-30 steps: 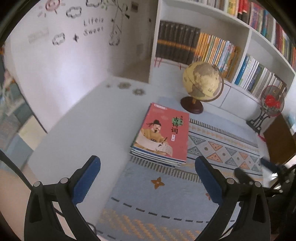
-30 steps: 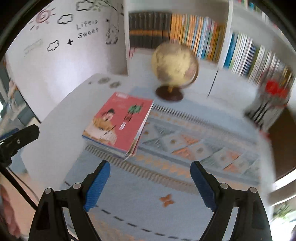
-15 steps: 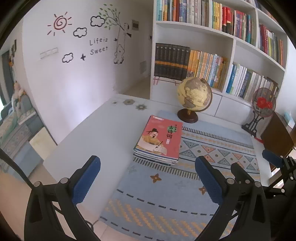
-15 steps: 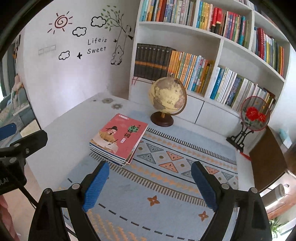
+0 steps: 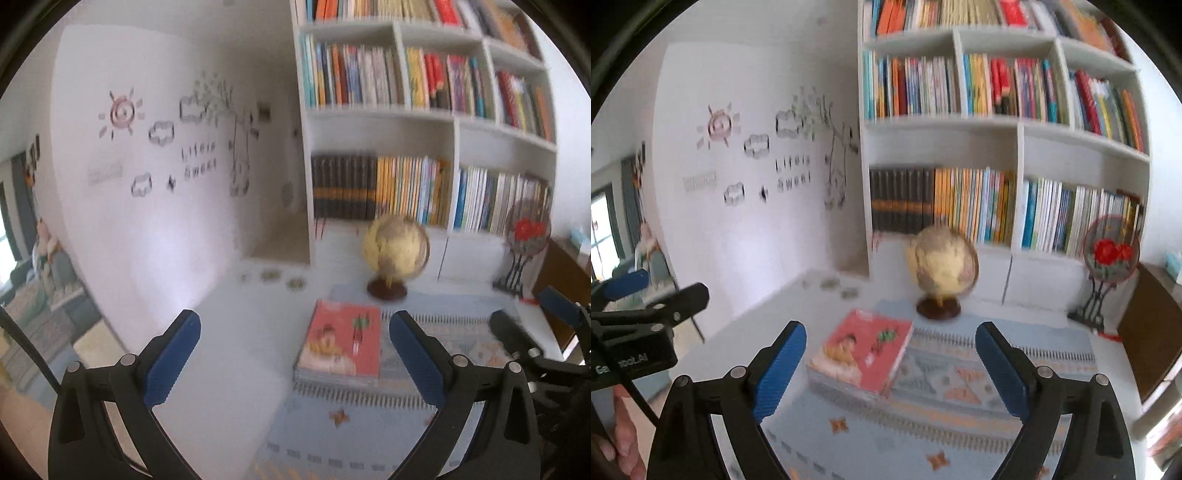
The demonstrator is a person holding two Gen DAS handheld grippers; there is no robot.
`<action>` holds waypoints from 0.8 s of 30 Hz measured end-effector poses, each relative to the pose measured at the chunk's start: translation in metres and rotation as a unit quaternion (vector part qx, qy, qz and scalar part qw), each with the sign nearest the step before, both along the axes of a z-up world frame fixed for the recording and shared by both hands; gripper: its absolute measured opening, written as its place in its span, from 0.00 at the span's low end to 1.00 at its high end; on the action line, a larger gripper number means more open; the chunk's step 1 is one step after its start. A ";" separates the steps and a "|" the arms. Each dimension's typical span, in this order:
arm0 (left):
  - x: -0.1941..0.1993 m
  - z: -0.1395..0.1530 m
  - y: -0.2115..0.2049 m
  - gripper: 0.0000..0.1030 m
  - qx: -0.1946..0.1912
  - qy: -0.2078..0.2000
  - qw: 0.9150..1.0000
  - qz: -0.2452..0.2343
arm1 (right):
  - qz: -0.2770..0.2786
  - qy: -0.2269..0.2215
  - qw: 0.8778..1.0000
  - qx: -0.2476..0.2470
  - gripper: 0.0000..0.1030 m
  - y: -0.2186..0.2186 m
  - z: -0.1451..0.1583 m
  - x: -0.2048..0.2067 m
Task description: Organize books
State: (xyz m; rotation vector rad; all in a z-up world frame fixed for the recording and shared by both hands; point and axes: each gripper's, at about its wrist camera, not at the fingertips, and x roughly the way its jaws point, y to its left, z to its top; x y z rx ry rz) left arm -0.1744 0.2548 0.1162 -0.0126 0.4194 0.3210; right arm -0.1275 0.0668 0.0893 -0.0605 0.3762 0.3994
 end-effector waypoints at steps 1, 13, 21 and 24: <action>-0.003 0.006 0.003 0.99 0.005 -0.023 1.000 -0.005 | -0.001 -0.028 0.999 0.015 0.90 -0.003 0.006 -0.004; 0.049 -0.019 0.010 0.99 0.034 0.001 0.999 -0.028 | 0.050 -0.050 0.993 0.092 1.00 0.003 -0.007 0.066; 0.081 -0.063 0.033 0.99 -0.037 0.062 0.995 -0.067 | 0.179 0.202 0.930 0.249 0.97 0.029 -0.093 0.133; 0.084 -0.073 0.029 0.99 -0.018 0.072 0.995 -0.060 | 0.114 0.161 0.956 0.218 0.97 0.031 -0.092 0.133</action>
